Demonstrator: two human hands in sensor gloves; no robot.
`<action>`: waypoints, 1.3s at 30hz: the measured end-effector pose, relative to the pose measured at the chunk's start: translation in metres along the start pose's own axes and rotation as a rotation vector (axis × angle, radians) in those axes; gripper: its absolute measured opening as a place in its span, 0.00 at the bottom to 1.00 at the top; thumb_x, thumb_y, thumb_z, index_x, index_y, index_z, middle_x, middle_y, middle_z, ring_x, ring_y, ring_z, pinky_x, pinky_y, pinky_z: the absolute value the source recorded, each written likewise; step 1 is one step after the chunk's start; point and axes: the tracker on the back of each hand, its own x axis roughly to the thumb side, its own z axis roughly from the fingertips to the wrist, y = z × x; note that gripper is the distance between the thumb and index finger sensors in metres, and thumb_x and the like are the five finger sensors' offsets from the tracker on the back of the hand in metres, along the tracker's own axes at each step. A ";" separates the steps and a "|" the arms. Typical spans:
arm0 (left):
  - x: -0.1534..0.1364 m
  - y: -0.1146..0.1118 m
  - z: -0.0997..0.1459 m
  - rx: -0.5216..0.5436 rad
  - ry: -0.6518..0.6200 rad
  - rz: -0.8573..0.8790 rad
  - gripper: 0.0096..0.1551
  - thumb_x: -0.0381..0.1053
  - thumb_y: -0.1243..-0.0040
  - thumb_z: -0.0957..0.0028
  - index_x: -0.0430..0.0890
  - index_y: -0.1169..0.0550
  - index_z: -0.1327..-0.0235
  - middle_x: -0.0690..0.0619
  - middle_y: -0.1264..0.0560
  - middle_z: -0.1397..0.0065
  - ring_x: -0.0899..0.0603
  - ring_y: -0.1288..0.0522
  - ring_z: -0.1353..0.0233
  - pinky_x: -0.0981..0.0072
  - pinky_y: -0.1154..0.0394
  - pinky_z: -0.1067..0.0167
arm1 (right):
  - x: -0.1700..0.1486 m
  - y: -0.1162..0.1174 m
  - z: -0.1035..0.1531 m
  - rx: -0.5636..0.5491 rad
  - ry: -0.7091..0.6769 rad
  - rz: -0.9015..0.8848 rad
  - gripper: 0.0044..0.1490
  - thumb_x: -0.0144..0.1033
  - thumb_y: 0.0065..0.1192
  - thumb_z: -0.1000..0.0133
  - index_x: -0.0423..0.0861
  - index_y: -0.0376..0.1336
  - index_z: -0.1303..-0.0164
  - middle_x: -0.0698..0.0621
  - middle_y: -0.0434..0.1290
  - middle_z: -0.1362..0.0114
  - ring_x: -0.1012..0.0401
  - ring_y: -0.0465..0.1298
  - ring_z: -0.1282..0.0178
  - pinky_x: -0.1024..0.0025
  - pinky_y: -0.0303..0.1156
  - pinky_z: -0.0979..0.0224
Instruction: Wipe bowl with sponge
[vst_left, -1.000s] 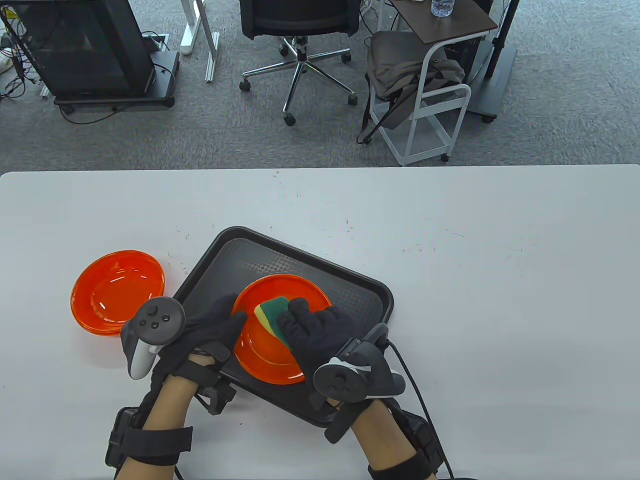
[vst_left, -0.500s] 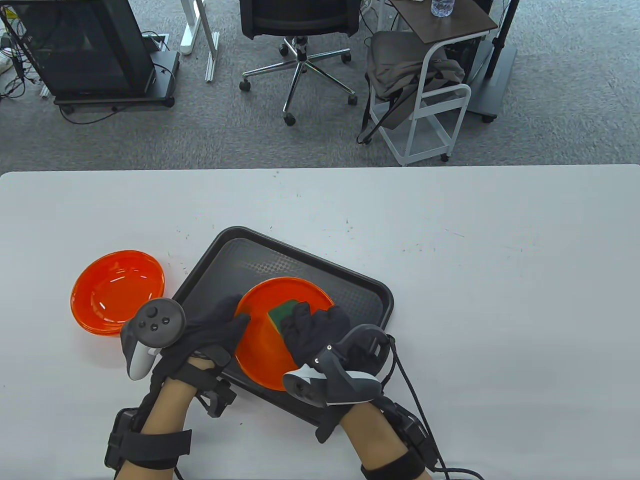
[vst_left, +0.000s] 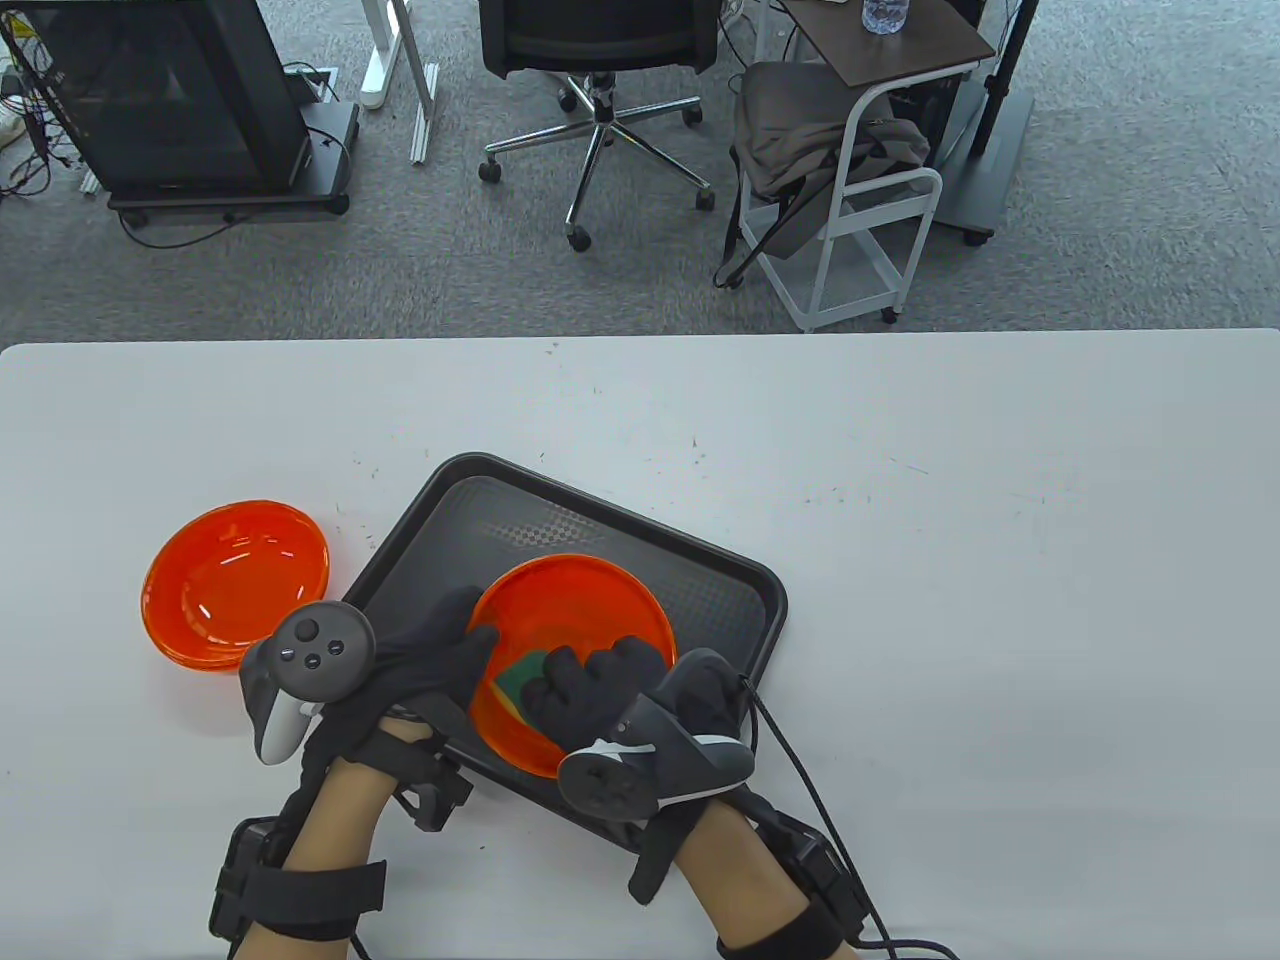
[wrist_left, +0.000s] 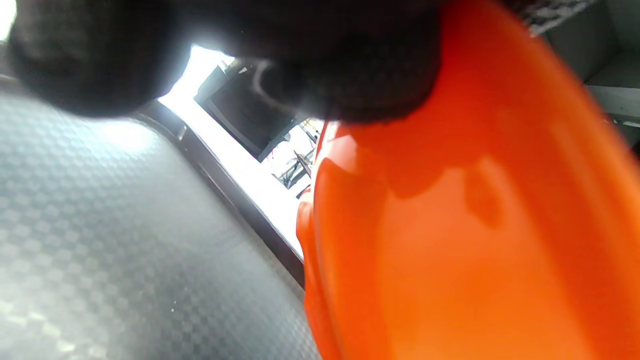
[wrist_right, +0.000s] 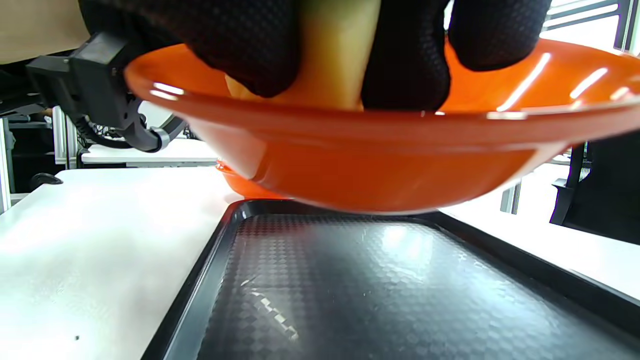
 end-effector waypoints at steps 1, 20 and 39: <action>0.000 0.001 0.000 0.006 0.002 -0.001 0.32 0.57 0.37 0.44 0.40 0.26 0.34 0.48 0.16 0.71 0.53 0.19 0.82 0.57 0.16 0.71 | 0.001 0.000 -0.001 0.017 0.003 -0.003 0.28 0.34 0.65 0.40 0.46 0.61 0.29 0.36 0.70 0.25 0.44 0.75 0.38 0.36 0.65 0.33; 0.008 -0.008 0.001 -0.056 -0.014 -0.079 0.32 0.57 0.37 0.45 0.38 0.26 0.35 0.48 0.16 0.73 0.53 0.20 0.84 0.58 0.16 0.73 | -0.022 0.010 0.003 0.184 0.253 0.155 0.29 0.34 0.63 0.39 0.43 0.59 0.28 0.35 0.67 0.23 0.40 0.69 0.31 0.33 0.60 0.31; 0.003 -0.009 0.001 -0.019 -0.006 -0.038 0.32 0.57 0.37 0.44 0.40 0.26 0.34 0.48 0.16 0.71 0.53 0.19 0.83 0.57 0.16 0.71 | -0.002 0.013 -0.001 0.046 0.029 -0.189 0.29 0.35 0.61 0.38 0.44 0.57 0.27 0.34 0.67 0.23 0.41 0.70 0.31 0.33 0.61 0.31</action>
